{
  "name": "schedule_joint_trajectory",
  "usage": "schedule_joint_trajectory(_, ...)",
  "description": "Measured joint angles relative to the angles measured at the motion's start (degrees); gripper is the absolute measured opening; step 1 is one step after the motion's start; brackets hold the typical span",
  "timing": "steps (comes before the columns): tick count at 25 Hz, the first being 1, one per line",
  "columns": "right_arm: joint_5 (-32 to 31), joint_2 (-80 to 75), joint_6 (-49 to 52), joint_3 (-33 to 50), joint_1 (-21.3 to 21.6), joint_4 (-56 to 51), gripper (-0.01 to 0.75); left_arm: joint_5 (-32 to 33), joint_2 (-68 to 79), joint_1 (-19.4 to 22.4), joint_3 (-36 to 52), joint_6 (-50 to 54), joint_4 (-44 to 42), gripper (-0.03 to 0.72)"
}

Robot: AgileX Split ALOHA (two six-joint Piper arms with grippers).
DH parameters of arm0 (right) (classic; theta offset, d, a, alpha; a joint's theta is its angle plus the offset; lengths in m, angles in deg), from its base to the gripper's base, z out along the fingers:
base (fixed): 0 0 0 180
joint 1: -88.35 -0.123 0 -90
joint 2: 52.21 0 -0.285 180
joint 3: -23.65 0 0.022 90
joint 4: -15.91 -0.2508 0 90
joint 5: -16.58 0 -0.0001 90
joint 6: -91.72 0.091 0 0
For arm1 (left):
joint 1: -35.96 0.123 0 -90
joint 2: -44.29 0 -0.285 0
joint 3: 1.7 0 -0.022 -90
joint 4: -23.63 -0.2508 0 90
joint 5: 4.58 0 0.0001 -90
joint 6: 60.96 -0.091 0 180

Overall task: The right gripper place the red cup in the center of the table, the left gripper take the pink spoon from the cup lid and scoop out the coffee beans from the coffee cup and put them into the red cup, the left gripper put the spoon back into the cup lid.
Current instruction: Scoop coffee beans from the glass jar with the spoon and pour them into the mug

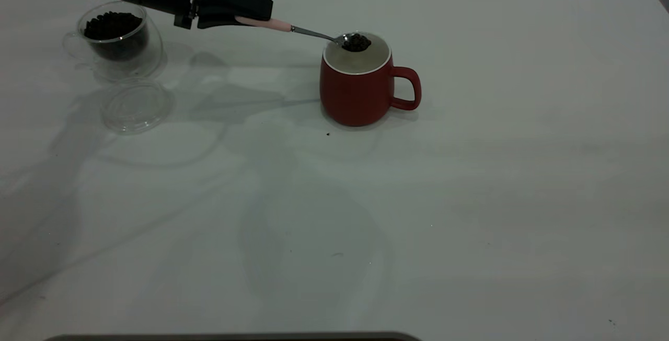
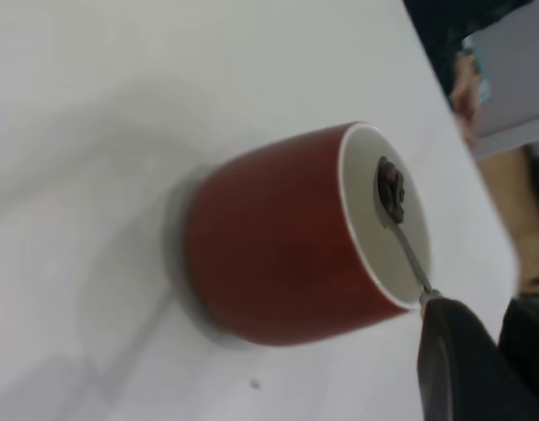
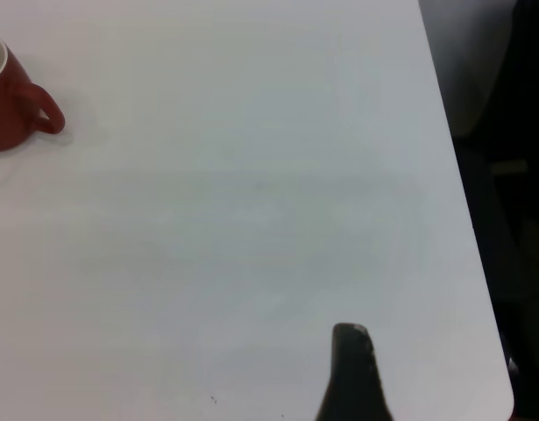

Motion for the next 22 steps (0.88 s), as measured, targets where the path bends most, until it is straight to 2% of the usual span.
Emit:
schedule_joint_trajectory(7,0.00,0.00,0.00,0.00,0.00,0.00,0.591,-3.19,0.00,-1.44,0.00,-17.37,0.21,0.119)
schedule_joint_trajectory(11,0.00,0.00,0.00,0.00,0.00,0.00,0.591,-2.74,0.00,-1.69,0.00,-20.64,1.33,0.119)
schedule_joint_trajectory(16,0.00,0.00,0.00,0.00,0.00,0.00,0.591,-0.04,-0.67,-1.38,0.00,-13.53,1.94,0.119)
schedule_joint_trajectory(22,0.00,0.00,0.00,0.00,0.00,0.00,0.591,3.89,-5.55,2.21,0.02,1.64,-5.06,0.119)
